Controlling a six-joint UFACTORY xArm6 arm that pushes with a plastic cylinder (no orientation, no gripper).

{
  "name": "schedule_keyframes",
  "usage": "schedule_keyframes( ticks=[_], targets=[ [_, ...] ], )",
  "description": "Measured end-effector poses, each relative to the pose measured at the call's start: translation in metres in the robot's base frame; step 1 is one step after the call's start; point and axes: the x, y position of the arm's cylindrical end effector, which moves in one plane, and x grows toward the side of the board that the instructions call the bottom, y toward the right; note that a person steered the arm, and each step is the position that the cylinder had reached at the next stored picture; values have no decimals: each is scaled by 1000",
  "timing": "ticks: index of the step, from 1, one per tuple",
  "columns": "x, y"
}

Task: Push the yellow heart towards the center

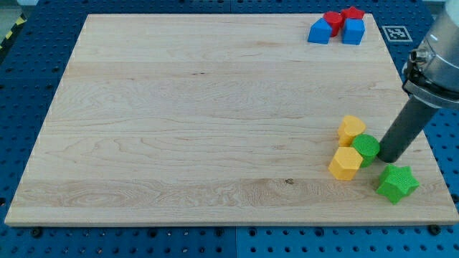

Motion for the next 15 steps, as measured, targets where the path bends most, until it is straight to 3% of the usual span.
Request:
schedule_keyframes(
  ticks=[3, 6, 11, 15],
  targets=[
    [-38, -11],
    [-43, -101],
    [-118, -193],
    [-90, -195]
  ],
)
